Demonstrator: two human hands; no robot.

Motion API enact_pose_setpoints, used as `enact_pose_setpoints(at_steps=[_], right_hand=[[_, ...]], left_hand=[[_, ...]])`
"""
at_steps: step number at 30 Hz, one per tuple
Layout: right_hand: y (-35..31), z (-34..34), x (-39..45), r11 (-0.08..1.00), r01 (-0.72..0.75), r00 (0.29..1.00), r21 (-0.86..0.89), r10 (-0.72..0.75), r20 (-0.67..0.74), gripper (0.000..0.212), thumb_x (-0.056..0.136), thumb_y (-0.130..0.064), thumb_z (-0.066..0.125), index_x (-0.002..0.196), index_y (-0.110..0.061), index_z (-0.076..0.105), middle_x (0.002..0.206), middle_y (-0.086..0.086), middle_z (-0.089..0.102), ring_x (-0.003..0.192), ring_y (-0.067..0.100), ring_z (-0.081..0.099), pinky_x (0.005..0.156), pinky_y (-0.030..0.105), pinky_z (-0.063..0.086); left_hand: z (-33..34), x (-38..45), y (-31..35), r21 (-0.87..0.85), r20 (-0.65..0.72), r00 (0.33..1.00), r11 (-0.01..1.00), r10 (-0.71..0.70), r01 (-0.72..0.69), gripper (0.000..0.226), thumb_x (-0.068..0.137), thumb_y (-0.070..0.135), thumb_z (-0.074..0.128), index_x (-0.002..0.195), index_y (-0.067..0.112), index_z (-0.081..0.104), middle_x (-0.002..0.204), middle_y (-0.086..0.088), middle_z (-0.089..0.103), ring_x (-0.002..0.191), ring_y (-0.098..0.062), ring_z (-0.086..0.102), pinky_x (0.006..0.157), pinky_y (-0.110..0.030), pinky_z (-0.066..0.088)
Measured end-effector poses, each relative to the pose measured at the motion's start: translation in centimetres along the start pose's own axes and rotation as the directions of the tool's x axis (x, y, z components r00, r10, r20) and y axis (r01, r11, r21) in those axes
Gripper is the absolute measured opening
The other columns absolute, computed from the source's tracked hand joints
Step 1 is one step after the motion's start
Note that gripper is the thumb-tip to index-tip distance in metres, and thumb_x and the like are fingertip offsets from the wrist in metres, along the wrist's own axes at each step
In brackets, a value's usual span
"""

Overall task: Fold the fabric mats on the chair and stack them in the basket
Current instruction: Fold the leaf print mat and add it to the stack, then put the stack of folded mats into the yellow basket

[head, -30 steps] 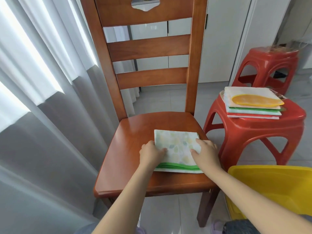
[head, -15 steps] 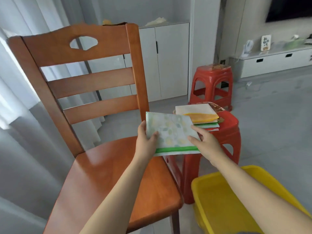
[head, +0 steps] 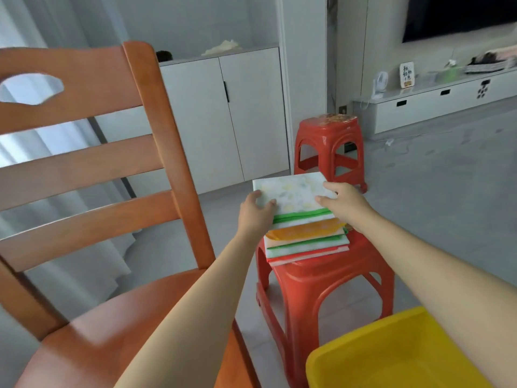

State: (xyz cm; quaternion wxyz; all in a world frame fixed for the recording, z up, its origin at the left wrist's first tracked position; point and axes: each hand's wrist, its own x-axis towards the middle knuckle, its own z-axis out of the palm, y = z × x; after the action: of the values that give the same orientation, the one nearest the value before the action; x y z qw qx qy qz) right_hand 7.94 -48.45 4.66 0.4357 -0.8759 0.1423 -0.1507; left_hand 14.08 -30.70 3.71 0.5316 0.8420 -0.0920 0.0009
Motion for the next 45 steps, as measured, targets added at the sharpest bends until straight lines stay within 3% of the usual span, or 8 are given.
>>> enact_pose_setpoints(at_steps=[6,12,15,27,33,37,41,45], right_hand=[[3.8,2.9,1.7,0.987,-0.107,0.992,-0.117,0.115,0.059,0.058,0.09,-0.025,0.057,0.141,-0.008,0.037,0.152,0.008,0.03,0.128,0.025,0.045,0.094,0.028,0.041],[6.0,4.4,1.6,0.964,-0.125,0.989,-0.234,0.138,0.044,0.053,0.092,-0.025,0.053,0.14,-0.009,0.039,0.15,0.011,0.03,0.136,0.027,0.031,0.113,0.036,0.025],[6.1,4.4,1.5,0.919,-0.147,0.986,-0.365,0.165,0.019,0.051,0.092,-0.034,0.051,0.14,-0.019,0.041,0.149,0.007,0.03,0.136,0.031,0.025,0.113,0.039,0.022],[6.6,3.4,-4.3,0.986,-0.141,0.989,-0.091,0.145,0.033,0.048,0.088,-0.024,0.057,0.135,-0.016,0.049,0.144,0.002,0.045,0.133,0.022,0.041,0.109,0.032,0.032],[7.8,0.5,-11.9,0.942,-0.243,0.97,0.23,0.243,0.027,0.045,0.084,-0.018,0.065,0.127,-0.023,0.054,0.141,0.0,0.047,0.132,0.015,0.04,0.094,0.025,0.035],[9.4,-2.0,-16.0,0.948,-0.25,0.968,0.199,0.243,0.058,0.048,0.086,-0.017,0.064,0.13,-0.021,0.049,0.144,-0.001,0.043,0.135,0.013,0.035,0.095,0.025,0.032],[12.8,-3.5,-19.9,0.942,-0.308,0.95,0.132,0.297,0.1,0.051,0.085,-0.022,0.065,0.132,-0.025,0.045,0.147,-0.002,0.038,0.138,0.013,0.031,0.1,0.03,0.033],[17.0,-2.8,-22.1,0.937,-0.342,0.935,0.075,0.33,0.13,0.059,0.085,-0.021,0.067,0.136,-0.026,0.039,0.149,-0.002,0.033,0.139,0.015,0.028,0.104,0.033,0.032]], left_hand=[[2.6,1.9,-3.4,0.29,0.079,0.994,0.956,-0.075,0.049,0.058,0.093,0.035,0.053,0.143,0.012,0.035,0.142,-0.014,0.042,0.13,-0.031,0.04,0.108,-0.041,0.036],[4.2,1.5,-5.5,0.3,0.042,0.984,0.941,-0.174,0.154,0.058,0.09,0.037,0.056,0.14,0.019,0.033,0.139,-0.011,0.035,0.132,-0.029,0.027,0.106,-0.037,0.029],[4.7,1.5,-6.2,0.128,0.102,0.957,0.958,-0.271,0.258,0.055,0.09,0.032,0.058,0.137,0.022,0.03,0.138,-0.014,0.037,0.127,-0.032,0.038,0.107,-0.041,0.035],[3.2,-5.8,-6.2,-0.191,0.137,0.946,0.929,-0.294,0.317,0.041,0.099,0.018,0.039,0.137,0.024,0.026,0.129,-0.01,0.05,0.093,-0.019,0.052,0.074,-0.026,0.043],[4.5,-13.5,-5.6,-0.279,0.143,0.935,0.893,-0.324,0.352,0.041,0.096,0.011,0.038,0.133,0.028,0.029,0.132,-0.002,0.045,0.081,-0.01,0.053,0.065,-0.021,0.044],[6.1,-17.9,-4.7,-0.325,0.152,0.943,0.886,-0.296,0.33,0.042,0.096,0.009,0.039,0.134,0.025,0.031,0.121,0.005,0.045,0.071,-0.005,0.048,0.058,-0.016,0.04],[8.9,-21.6,-5.9,-0.278,0.191,0.94,0.903,-0.282,0.328,0.044,0.095,0.013,0.042,0.135,0.027,0.032,0.142,-0.002,0.036,0.099,-0.015,0.054,0.071,-0.019,0.042],[11.9,-24.0,-8.7,-0.24,0.239,0.927,0.907,-0.289,0.345,0.046,0.096,0.011,0.042,0.138,0.023,0.029,0.144,0.003,0.033,0.094,-0.006,0.052,0.07,-0.015,0.04]])
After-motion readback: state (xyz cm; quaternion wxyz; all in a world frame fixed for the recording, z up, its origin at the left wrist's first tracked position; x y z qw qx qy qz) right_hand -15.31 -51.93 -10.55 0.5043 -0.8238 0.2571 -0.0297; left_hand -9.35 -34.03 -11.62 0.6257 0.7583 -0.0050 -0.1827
